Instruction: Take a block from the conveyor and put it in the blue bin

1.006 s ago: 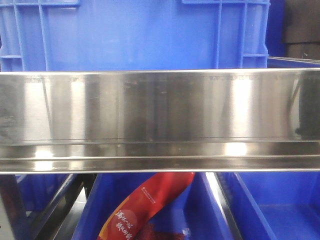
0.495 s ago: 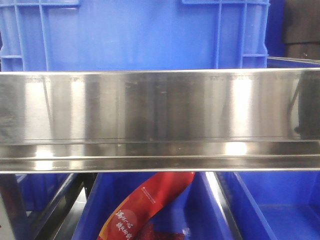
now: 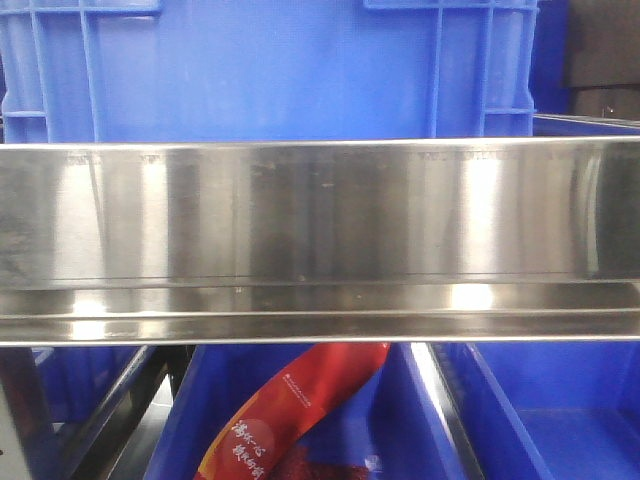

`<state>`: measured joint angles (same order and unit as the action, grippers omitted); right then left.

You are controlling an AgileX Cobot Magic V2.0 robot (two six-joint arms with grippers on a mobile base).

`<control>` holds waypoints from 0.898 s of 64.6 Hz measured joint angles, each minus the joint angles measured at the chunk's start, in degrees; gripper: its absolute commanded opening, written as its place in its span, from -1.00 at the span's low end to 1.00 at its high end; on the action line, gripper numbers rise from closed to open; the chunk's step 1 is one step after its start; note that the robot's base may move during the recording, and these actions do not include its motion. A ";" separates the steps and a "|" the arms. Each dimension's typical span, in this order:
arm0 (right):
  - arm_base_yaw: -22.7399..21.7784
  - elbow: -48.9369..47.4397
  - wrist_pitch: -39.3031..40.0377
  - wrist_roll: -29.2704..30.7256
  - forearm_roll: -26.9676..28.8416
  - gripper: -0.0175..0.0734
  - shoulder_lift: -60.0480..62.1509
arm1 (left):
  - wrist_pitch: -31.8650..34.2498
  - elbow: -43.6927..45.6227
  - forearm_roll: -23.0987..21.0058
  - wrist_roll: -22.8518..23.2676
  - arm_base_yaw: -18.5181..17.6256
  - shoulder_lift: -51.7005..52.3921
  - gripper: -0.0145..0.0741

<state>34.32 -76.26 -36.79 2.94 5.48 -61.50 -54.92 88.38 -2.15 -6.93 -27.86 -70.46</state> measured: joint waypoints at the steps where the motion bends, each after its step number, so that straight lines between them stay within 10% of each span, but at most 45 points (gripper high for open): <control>1: 0.00 1.16 0.41 0.00 0.00 -0.97 0.82 | 0.00 -0.54 -0.19 0.00 0.00 0.77 -0.92; 58: 0.00 49.21 20.79 0.08 -2.96 -0.97 36.71 | 42.33 -59.32 -6.53 2.43 0.00 41.59 -0.92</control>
<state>34.32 -27.05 -15.99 3.02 2.52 -24.79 -12.59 29.06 -8.68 -4.50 -27.86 -28.87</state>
